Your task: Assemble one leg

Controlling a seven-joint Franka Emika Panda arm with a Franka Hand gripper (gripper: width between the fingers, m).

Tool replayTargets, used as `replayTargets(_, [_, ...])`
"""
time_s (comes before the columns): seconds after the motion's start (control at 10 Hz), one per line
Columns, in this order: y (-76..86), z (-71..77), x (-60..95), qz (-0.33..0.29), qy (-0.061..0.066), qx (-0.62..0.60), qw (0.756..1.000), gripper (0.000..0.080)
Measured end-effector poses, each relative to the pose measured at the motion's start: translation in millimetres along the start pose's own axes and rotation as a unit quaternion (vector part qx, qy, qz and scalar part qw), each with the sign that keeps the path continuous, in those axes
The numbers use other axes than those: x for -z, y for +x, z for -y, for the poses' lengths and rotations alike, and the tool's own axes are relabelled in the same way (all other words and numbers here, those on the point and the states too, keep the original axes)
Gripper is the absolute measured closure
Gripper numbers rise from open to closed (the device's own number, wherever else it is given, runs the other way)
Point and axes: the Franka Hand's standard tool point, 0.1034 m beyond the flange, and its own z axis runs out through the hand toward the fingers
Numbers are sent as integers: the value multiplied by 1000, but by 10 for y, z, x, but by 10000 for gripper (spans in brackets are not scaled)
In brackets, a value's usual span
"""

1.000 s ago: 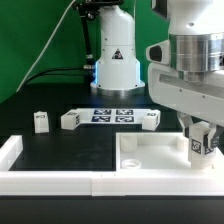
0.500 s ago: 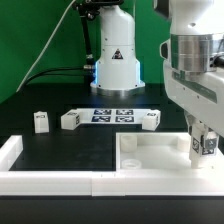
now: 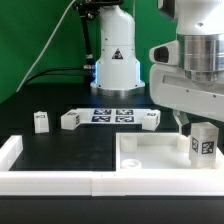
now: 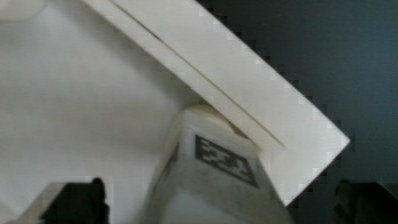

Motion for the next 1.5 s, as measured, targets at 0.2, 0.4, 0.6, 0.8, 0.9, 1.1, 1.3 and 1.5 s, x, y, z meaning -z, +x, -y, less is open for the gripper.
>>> replayTargets(0.2, [-48,46,2,-8,-7,127,992,151])
replayTargets(0.4, [-27,44,18,-13,-13,254,967,151])
replayTargets(0.6, [0,23,21,-13,-17,351,936,151])
replayTargets(0.8, [50,-14,26,-12,-19,437,899,151])
replayTargets(0.9, [65,-26,25,-11,-20,455,890,151])
replayTargets(1.1, [68,-31,24,-11,-20,458,888,279])
replayTargets(1.3, [67,-32,22,-11,-19,455,890,510])
replayTargets(1.5, [64,-34,16,-11,-17,417,909,509])
